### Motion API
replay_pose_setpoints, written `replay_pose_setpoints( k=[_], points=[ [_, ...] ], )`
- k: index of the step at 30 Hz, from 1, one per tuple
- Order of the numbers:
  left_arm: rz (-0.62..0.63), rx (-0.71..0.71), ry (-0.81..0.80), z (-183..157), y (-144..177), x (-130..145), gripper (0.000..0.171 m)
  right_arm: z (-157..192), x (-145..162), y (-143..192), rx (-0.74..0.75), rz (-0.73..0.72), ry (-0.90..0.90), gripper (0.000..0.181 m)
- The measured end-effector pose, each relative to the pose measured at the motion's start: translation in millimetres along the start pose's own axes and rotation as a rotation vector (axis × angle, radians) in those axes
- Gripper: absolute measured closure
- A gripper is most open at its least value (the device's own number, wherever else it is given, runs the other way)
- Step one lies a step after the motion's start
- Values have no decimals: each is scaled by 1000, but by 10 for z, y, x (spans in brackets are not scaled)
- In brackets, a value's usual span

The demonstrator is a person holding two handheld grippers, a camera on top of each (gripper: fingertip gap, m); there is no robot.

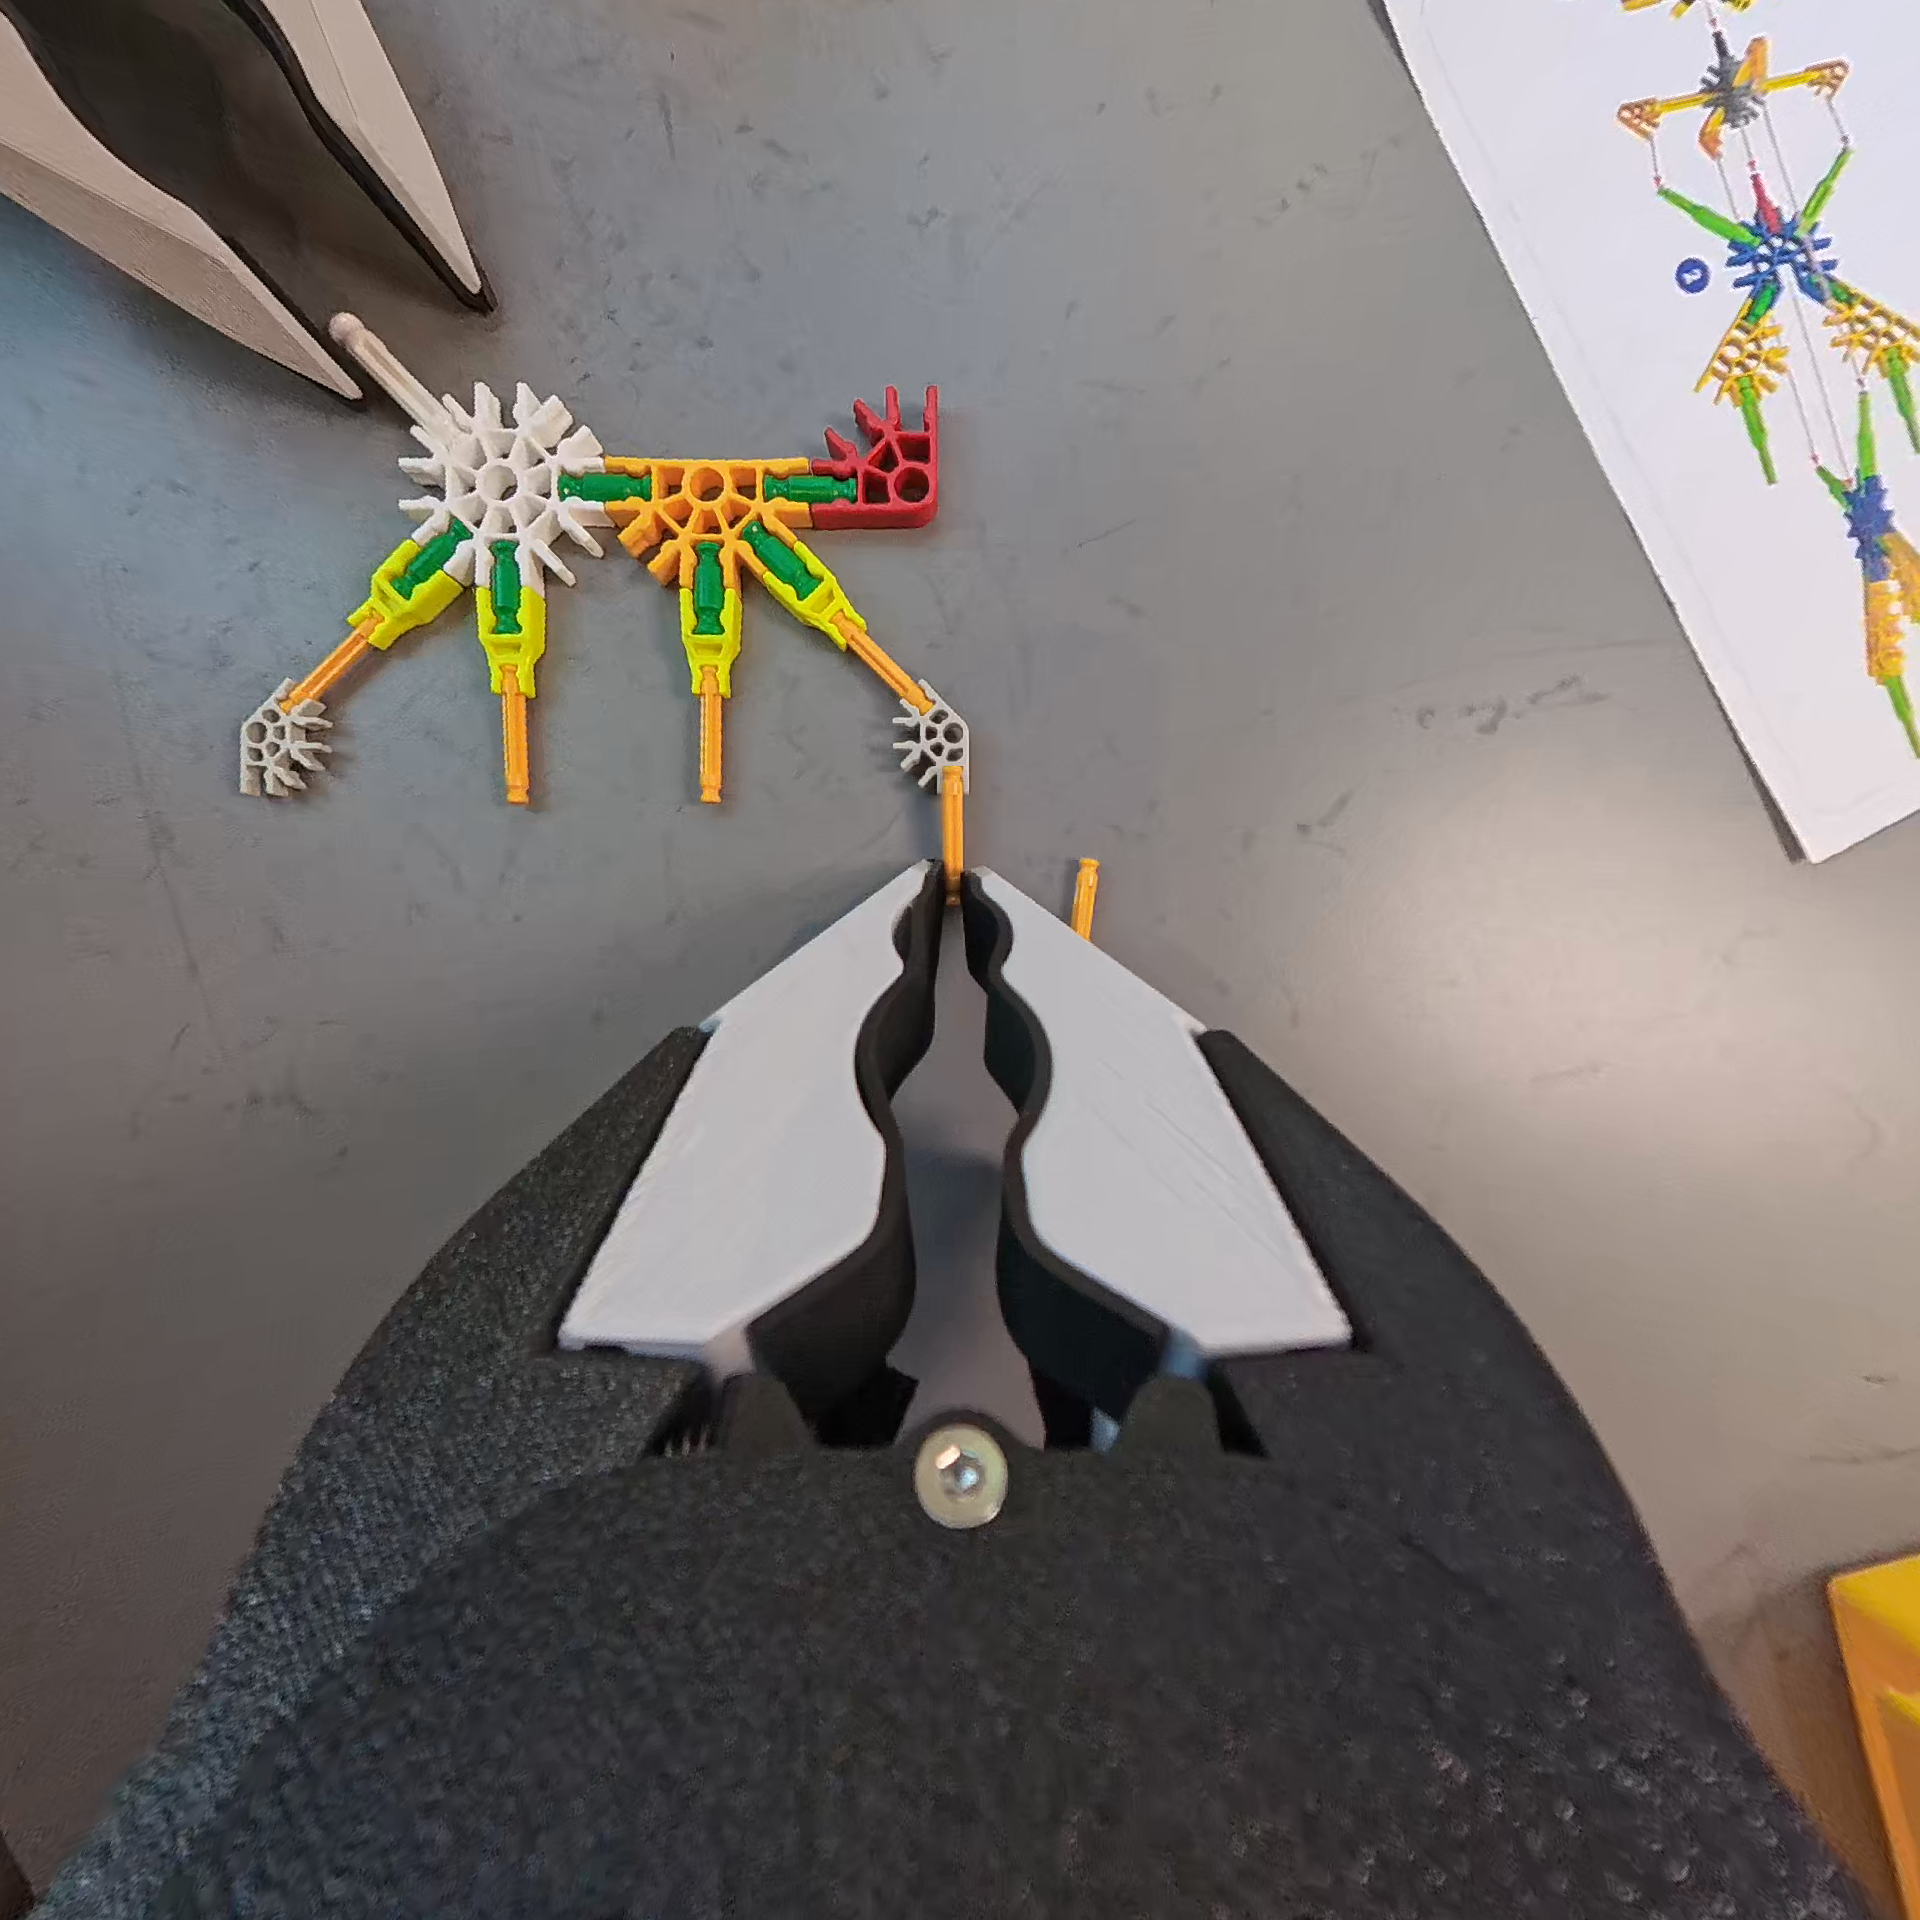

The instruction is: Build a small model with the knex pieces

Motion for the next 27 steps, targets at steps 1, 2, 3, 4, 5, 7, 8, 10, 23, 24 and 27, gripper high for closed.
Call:
replay_pose_setpoints(
  k=[1,2,3,4,5,7,8,10,23,24,27],
  points=[
    [0,0,0,0,0,0,147,-4,-7,-4,0,1,3,179],
    [0,0,-1,0,0,1,148,-8,-14,-8,1,1,6,179],
    [-1,0,0,1,0,1,148,-13,-21,-9,2,1,7,179],
    [-1,0,0,1,0,2,148,-16,-25,-11,0,5,7,179],
    [-1,0,0,1,0,2,148,-20,-26,-14,-1,12,8,179],
    [-1,-1,-1,0,0,2,148,-22,-31,-18,0,18,14,179],
    [-1,-1,-1,1,1,2,148,-18,-33,-18,-3,19,15,179],
    [-1,0,-1,2,1,2,148,-14,-31,-18,-5,27,20,179],
    [-2,0,-3,3,3,2,148,-24,-39,-18,-7,41,26,175],
    [-2,0,-4,3,3,2,148,-27,-43,-15,-8,39,25,174],
    [-2,0,-3,3,4,2,148,-36,-58,2,-11,28,23,174]
  ],
)
Point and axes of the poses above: each gripper's, where its closed fingertips meet, y back along the fingers, x out of its underside, z = x × y across the jaws, the point moved 10 cm from there along y, back along the fingers, and after that the axes turned 7 degrees about y, right-handed, at the moved point
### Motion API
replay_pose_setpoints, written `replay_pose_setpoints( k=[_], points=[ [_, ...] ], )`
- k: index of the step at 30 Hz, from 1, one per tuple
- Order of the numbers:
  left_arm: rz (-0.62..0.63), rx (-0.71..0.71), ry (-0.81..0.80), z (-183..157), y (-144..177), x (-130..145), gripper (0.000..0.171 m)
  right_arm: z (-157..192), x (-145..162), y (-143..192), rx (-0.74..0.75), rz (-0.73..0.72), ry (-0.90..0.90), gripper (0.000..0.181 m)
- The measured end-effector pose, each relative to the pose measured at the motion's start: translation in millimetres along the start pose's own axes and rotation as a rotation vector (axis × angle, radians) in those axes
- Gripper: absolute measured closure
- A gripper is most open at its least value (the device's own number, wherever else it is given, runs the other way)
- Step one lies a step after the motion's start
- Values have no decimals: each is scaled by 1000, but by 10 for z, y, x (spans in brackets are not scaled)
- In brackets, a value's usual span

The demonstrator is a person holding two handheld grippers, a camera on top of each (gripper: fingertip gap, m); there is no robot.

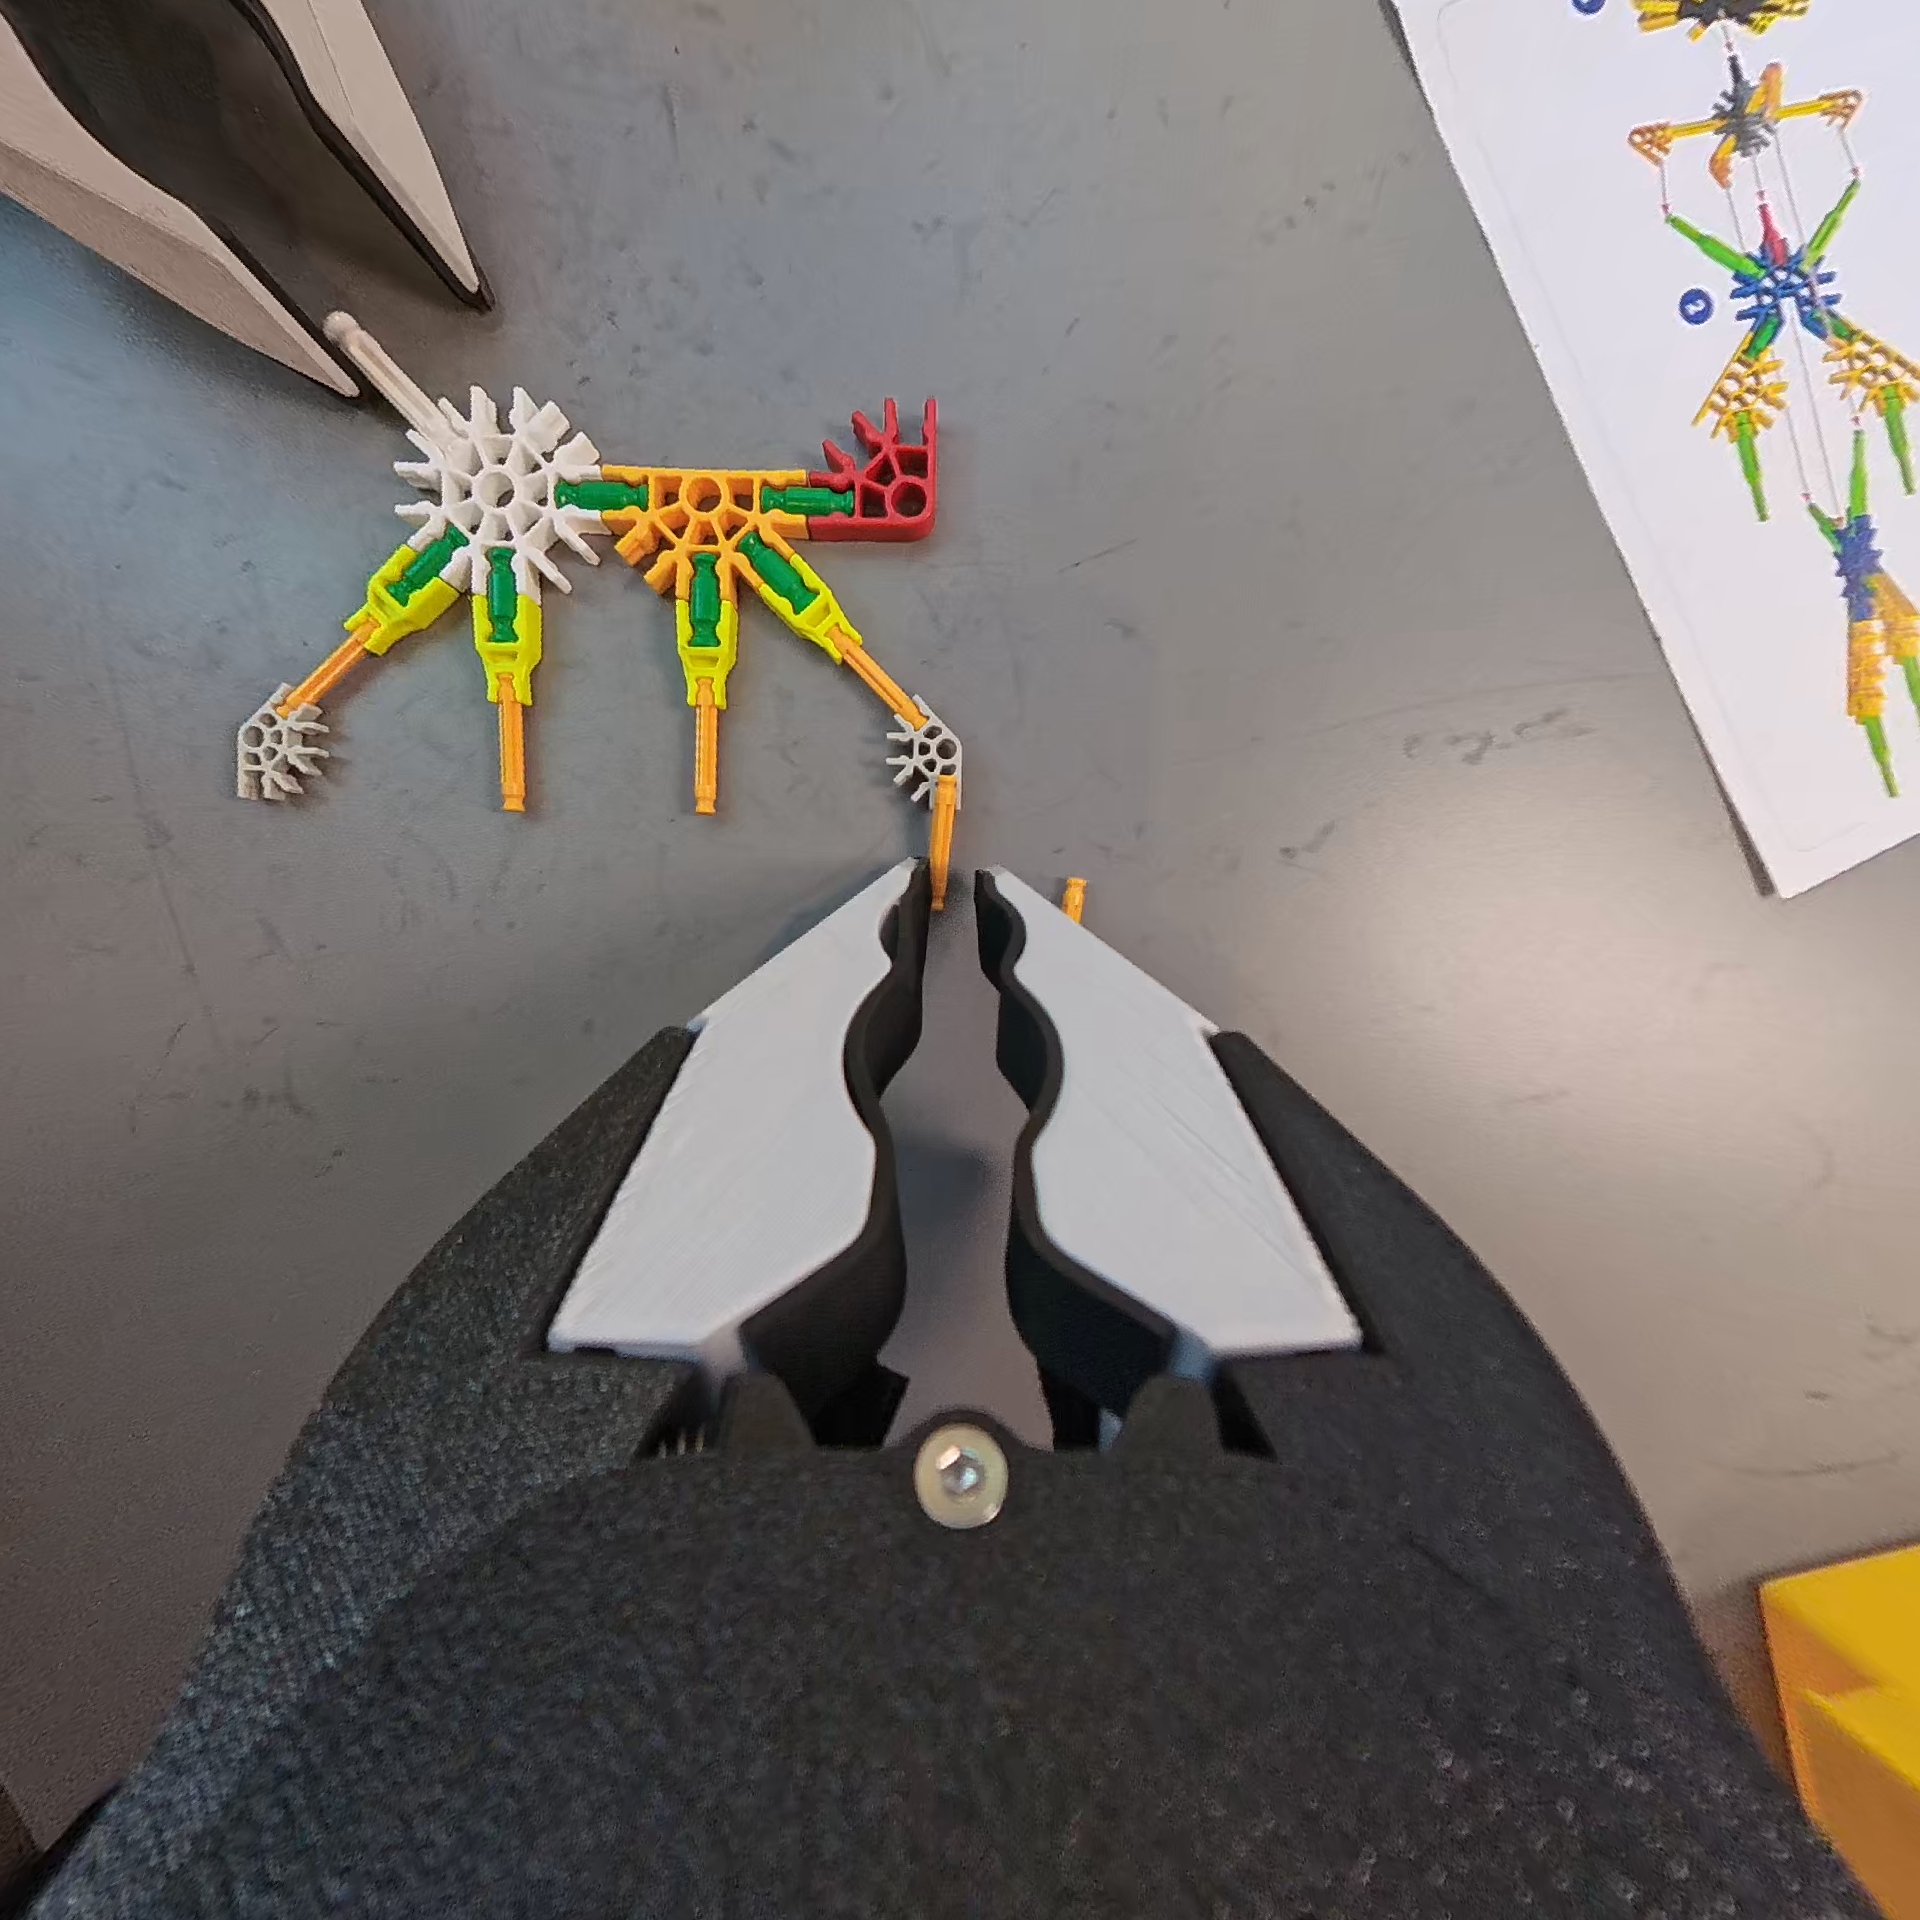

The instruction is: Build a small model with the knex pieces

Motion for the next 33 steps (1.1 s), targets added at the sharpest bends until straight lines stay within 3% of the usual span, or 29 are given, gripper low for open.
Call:
replay_pose_setpoints(
  k=[10,26,33],
  points=[
    [1,-2,-4,0,1,0,148,-47,-124,-13,-22,-39,7,181],
    [-2,3,0,9,3,6,148,-52,-249,-105,-85,116,101,181],
    [-10,4,11,22,-1,9,151,-47,-481,-195,-175,292,190,181]
  ],
)
Point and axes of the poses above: each gripper's, where its closed fingertips meet, y back along the fingers, x out of its underside, z = x × y across the jaws, the point moved 10 cm from there along y, back along the fingers, and after that the axes turned 7 degrees about y, right-handed, at the moved point
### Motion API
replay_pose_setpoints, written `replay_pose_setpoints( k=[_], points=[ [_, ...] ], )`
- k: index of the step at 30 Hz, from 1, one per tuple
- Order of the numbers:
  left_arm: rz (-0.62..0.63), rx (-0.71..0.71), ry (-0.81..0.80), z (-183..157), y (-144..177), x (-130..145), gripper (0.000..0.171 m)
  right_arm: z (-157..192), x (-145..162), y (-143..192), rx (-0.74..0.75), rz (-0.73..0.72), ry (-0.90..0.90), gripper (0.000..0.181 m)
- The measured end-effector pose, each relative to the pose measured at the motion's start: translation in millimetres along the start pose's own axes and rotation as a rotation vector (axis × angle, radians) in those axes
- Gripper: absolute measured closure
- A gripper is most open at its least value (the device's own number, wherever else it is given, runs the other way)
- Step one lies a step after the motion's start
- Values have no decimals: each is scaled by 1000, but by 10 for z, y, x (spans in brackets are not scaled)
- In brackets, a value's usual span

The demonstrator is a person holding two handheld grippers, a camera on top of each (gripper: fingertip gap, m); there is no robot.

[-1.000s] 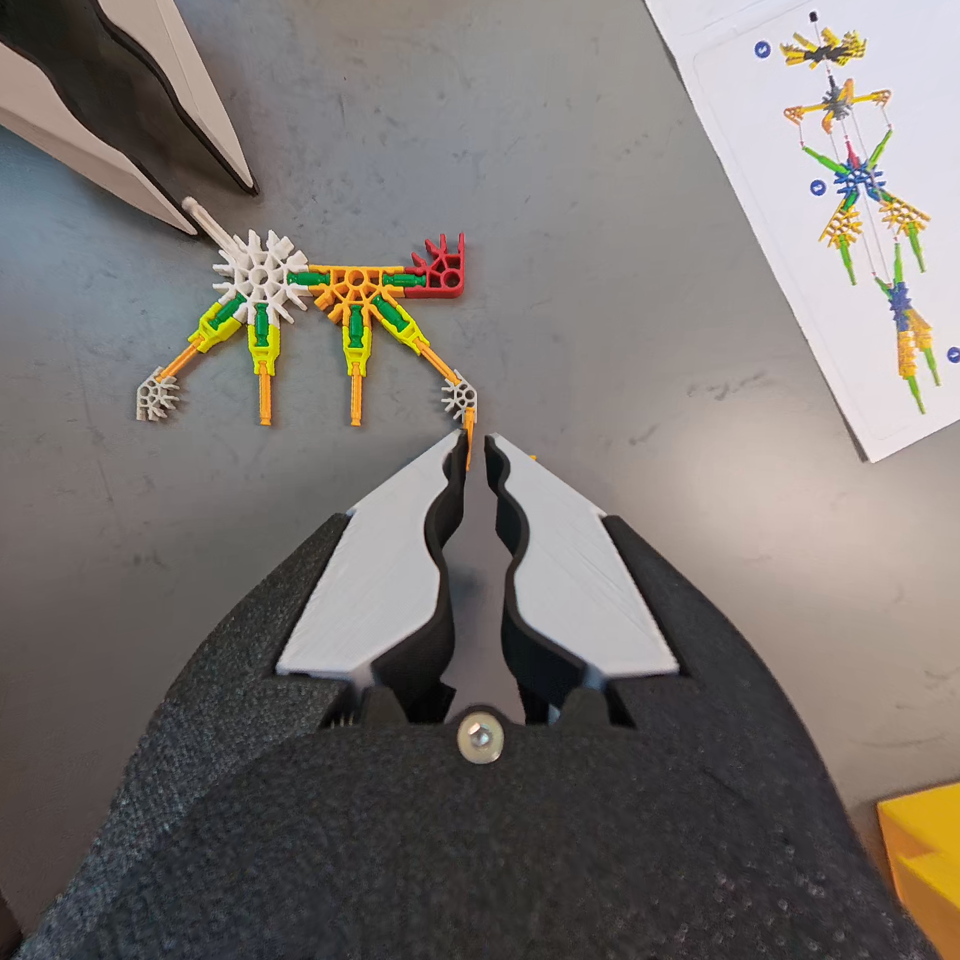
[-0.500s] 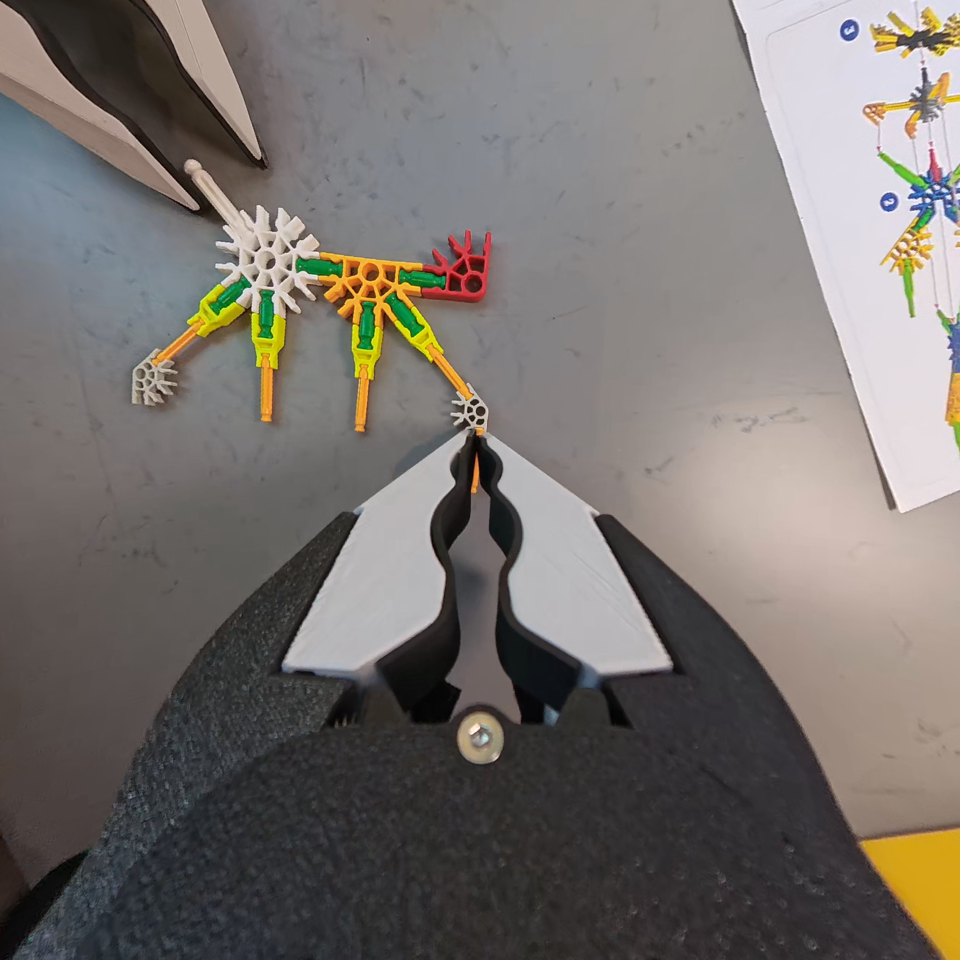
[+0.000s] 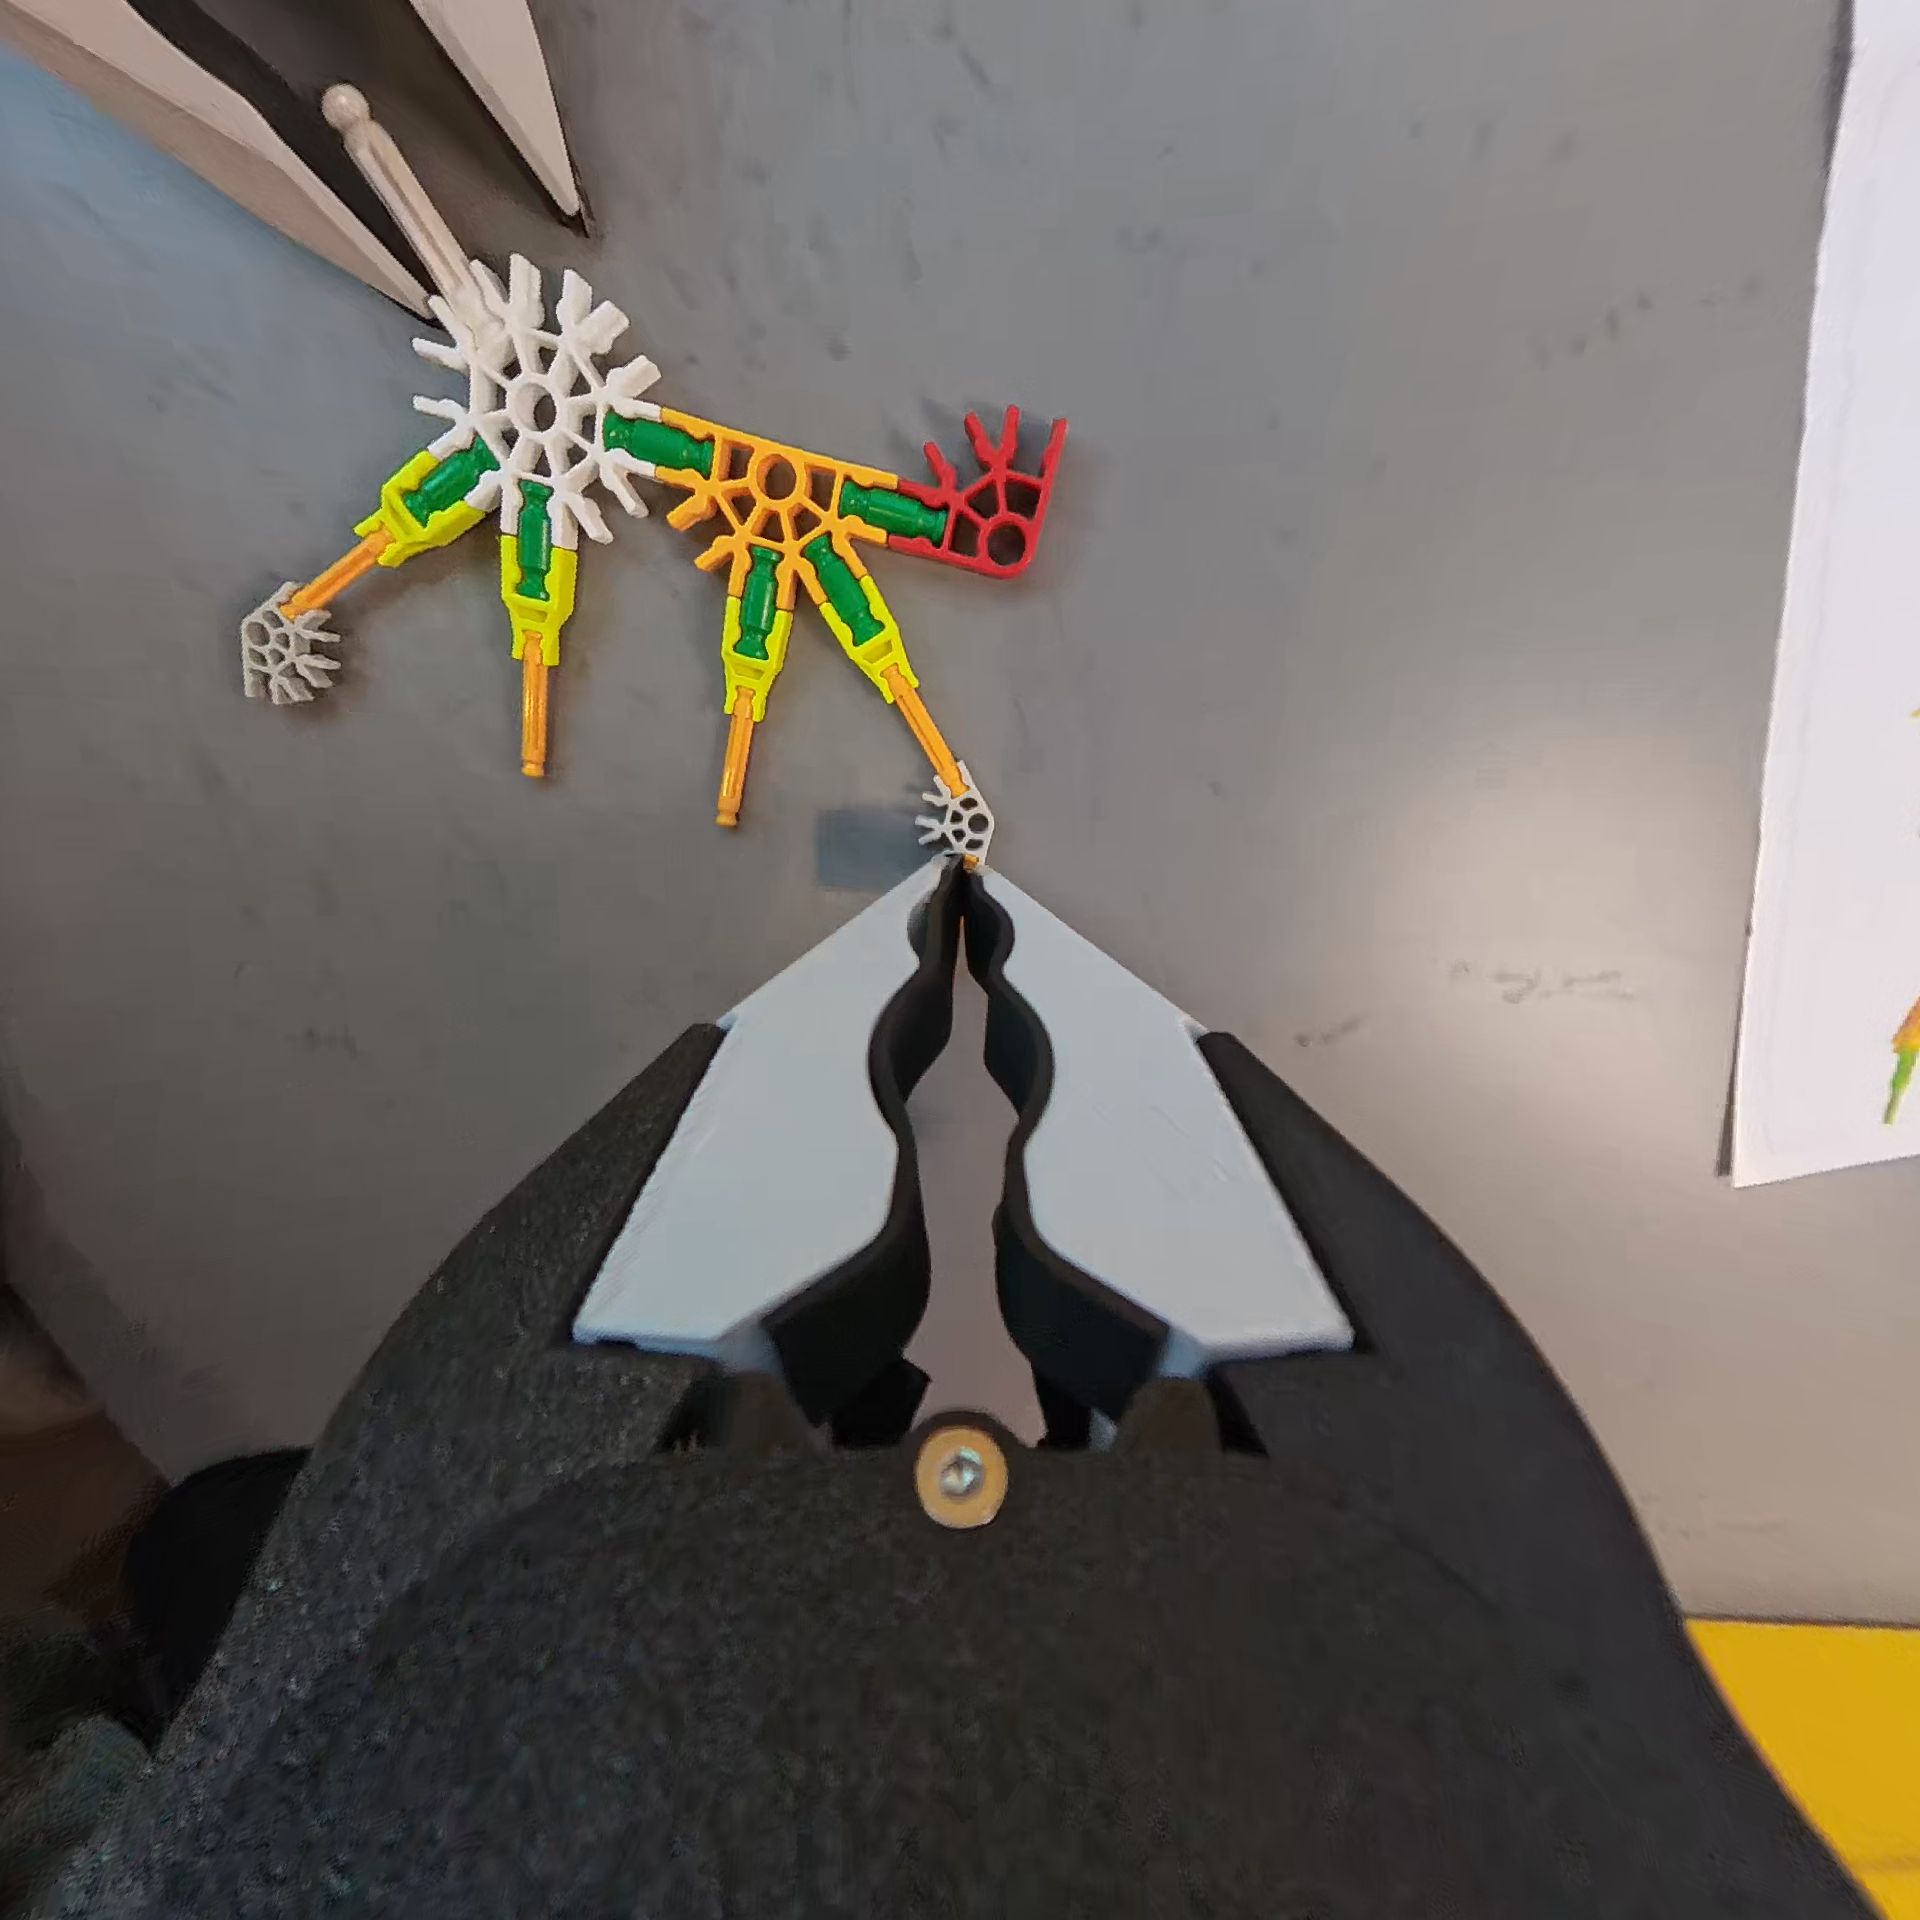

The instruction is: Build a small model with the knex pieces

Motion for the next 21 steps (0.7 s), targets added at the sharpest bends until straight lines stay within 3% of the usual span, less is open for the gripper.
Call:
replay_pose_setpoints(
  k=[4,9,13,14,16,21],
  points=[
    [0,1,1,1,-1,1,151,3,-90,-7,-3,91,84,181],
    [2,-2,-4,-1,-1,0,151,7,-100,-8,1,97,85,181],
    [0,-3,-1,-2,1,2,151,26,55,25,42,-50,-3,179],
    [1,-5,-3,-4,2,1,151,22,113,82,41,-106,-49,169],
    [0,-4,-3,-4,1,0,151,-7,235,266,81,-246,-141,166],
    [6,-8,-14,-9,6,-3,151,-14,602,269,142,-278,-267,166]
  ],
)
Point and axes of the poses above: each gripper's, where its closed fingertips meet, y back along the fingers, x out of its underside, z = x × y across the jaws, the point moved 10 cm from there along y, back along the fingers, and after that the axes turned 7 degrees about y, right-handed, at the moved point
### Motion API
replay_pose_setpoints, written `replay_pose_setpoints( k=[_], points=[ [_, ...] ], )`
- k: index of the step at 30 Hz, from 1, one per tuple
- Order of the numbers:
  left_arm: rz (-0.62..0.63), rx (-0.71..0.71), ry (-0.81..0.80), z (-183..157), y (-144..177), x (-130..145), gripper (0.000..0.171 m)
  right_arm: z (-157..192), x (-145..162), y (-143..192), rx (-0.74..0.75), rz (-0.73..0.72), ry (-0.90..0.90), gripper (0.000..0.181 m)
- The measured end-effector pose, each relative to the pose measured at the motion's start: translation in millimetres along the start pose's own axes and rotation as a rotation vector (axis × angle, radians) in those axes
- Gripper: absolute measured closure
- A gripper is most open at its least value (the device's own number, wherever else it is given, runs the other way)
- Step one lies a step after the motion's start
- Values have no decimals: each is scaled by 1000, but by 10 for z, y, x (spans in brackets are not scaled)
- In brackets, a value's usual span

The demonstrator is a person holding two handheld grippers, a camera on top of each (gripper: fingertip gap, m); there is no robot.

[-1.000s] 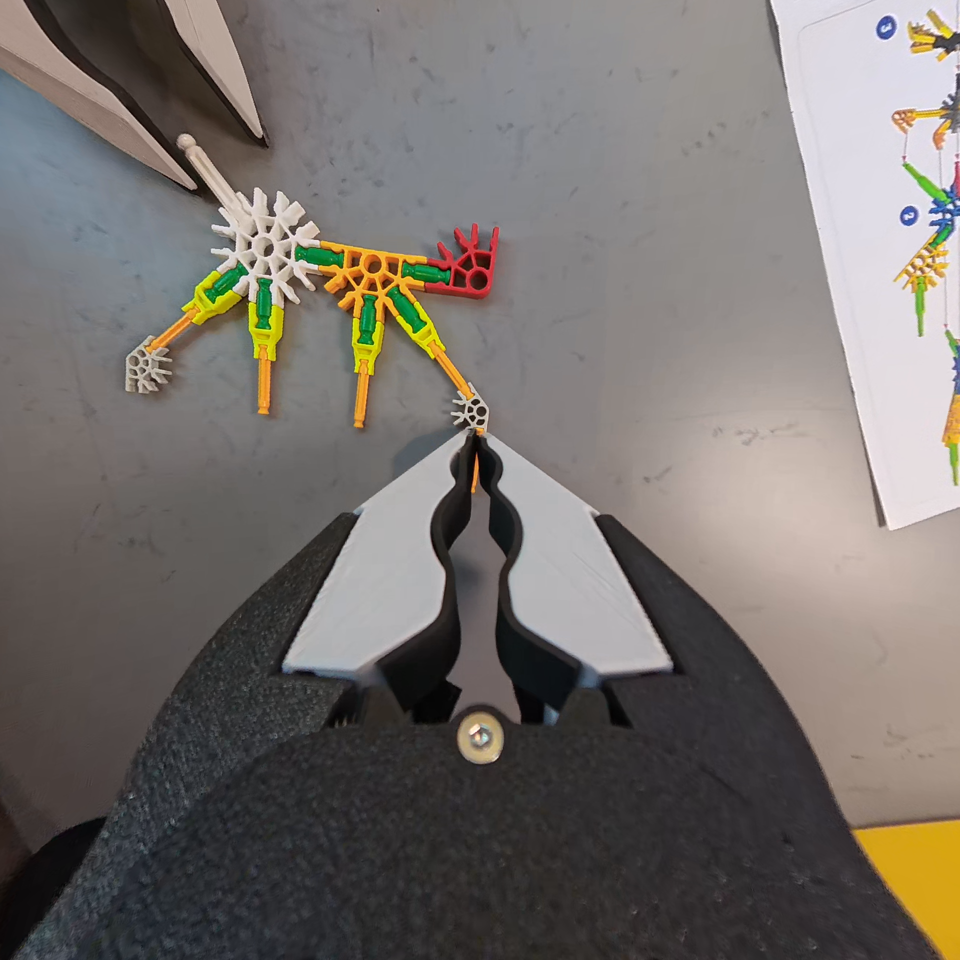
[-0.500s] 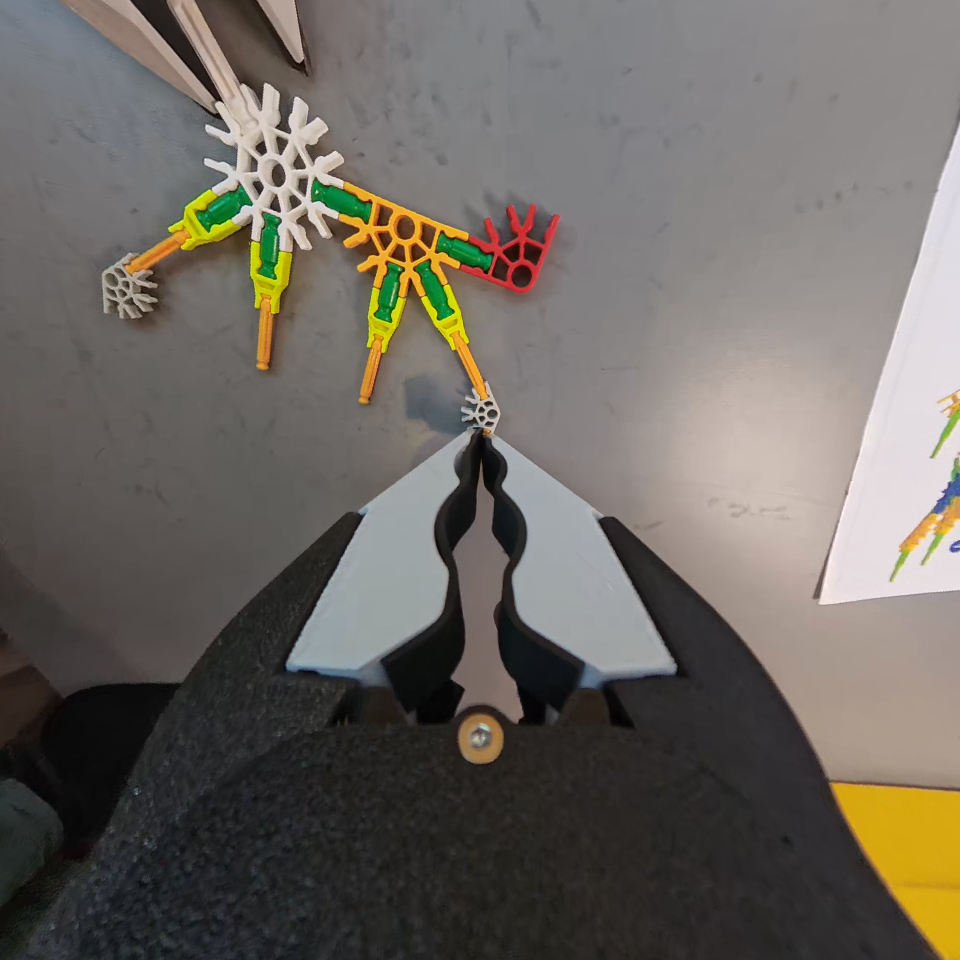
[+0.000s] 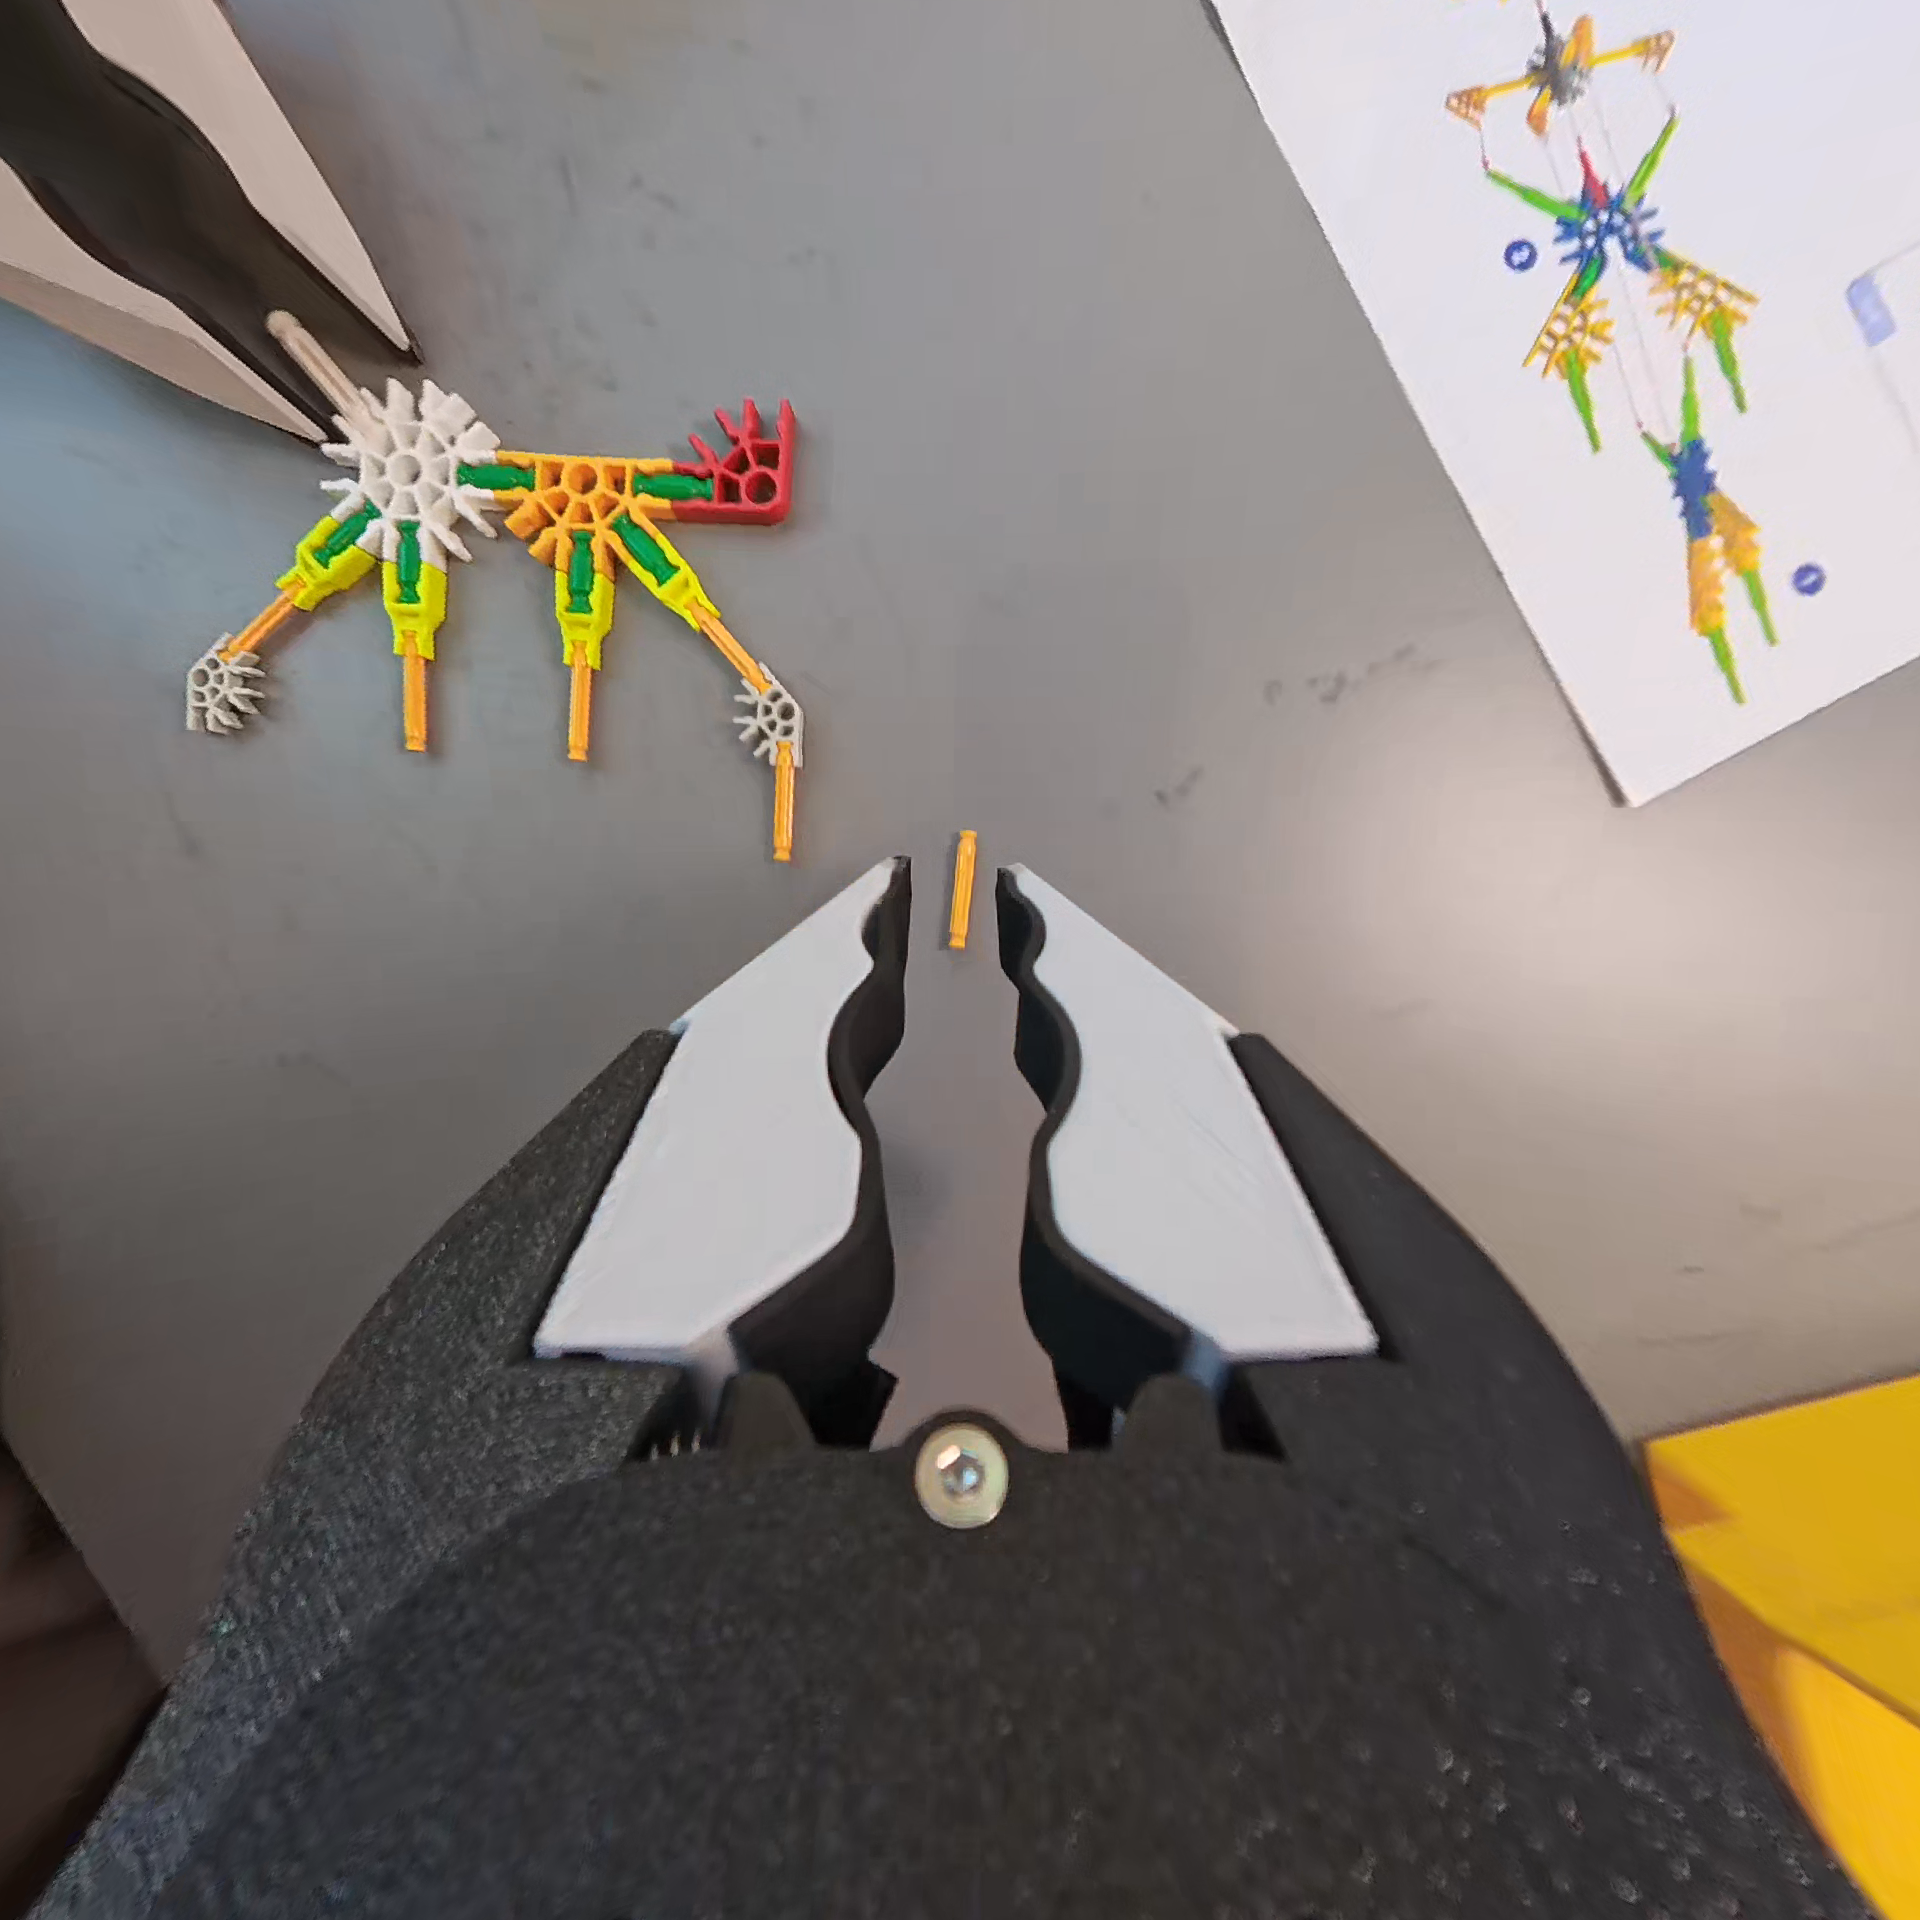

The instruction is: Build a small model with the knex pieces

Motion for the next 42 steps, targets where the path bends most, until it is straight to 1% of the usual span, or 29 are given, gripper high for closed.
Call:
replay_pose_setpoints(
  k=[1,2,5,6,7,8,11,12,15,17,18,19,21,24,28,33,38,42],
  points=[
    [4,-1,-12,-9,5,-1,150,6,51,-38,-2,2,-12,166],
    [9,7,-25,-20,13,1,146,15,85,-73,2,1,-13,166],
    [12,31,-53,-33,59,4,140,20,124,-169,8,-1,-12,167],
    [6,49,-57,-36,86,1,140,13,131,-199,5,4,-11,168],
    [1,71,-58,-38,112,-1,140,5,124,-203,2,-9,-10,176],
    [-1,90,-55,-37,132,2,140,0,123,-208,-10,-9,-9,179],
    [23,86,-56,-16,139,28,142,16,105,-192,5,-4,34,180],
    [30,88,-60,-22,133,34,143,54,77,-158,18,-29,59,180],
    [42,118,-76,-78,100,34,145,298,-63,22,-11,-122,86,180],
    [54,136,-92,-122,72,37,145,541,-146,121,-30,-155,109,180],
    [59,143,-100,-142,59,38,145,687,-173,136,-63,-173,115,180],
    [61,146,-108,-160,48,37,145,830,-183,127,-99,-174,121,180],
    [61,153,-122,-196,35,29,146,1054,-168,64,-122,-149,136,179],
    [64,165,-142,-254,10,23,146,1263,-103,-43,-153,-104,152,180],
    [64,151,-161,-280,2,14,147,1242,8,-103,-141,-40,212,179],
    [62,149,-160,-277,0,14,147,1219,-26,-128,-162,3,317,179],
    [61,149,-156,-276,0,15,146,1213,-32,-199,-175,42,335,179],
    [59,155,-152,-270,-3,16,146,1219,-27,-207,-184,41,326,179]
  ],
)
Point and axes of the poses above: each gripper's, where its closed fingertips meet, y back along the fingers, x out of its underside, z = x × y across the jaws, the point moved 10 cm from there along y, back along the fingers, and after that the axes turned 7 degrees about y, right-handed, at the moved point
